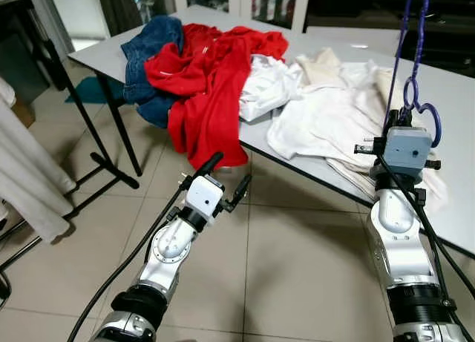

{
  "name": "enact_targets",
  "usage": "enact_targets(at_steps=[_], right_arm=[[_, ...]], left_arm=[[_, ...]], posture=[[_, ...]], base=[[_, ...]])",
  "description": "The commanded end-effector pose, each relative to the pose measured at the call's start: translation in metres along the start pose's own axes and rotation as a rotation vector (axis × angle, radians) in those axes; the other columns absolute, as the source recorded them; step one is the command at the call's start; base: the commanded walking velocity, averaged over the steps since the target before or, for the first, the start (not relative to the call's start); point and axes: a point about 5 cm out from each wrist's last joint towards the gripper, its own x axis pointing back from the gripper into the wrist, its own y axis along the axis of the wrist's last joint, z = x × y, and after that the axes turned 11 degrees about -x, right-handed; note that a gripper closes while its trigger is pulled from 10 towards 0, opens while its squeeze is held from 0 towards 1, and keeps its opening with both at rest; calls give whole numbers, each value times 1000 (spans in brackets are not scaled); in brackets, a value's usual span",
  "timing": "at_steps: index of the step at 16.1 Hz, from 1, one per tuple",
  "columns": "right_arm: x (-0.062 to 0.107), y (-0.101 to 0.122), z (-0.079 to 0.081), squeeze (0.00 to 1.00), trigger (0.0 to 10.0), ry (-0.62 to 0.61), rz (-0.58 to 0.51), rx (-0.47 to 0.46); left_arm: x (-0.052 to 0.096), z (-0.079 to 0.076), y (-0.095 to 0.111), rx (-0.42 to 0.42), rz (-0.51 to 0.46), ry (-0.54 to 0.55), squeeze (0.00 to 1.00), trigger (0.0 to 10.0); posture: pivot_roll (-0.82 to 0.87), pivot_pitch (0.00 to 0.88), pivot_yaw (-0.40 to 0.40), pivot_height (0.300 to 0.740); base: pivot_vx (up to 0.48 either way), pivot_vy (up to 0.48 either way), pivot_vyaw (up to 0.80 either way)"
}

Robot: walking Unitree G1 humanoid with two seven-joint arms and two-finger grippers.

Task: Hang hanger

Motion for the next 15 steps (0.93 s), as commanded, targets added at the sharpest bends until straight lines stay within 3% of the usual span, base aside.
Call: enact_targets(at_steps=[1,15], right_arm=[[-1,2,0,0,10000,1,-3,2],[0,0,0,0,10000,10,6,9]], left_arm=[[-3,3,3,-4,-8,-5,220,10000],[-3,2,2,-1,-2,-6,212,10000]], posture=[[159,0,25,740],[159,0,23,740]], base=[[326,0,0],[367,0,0]])
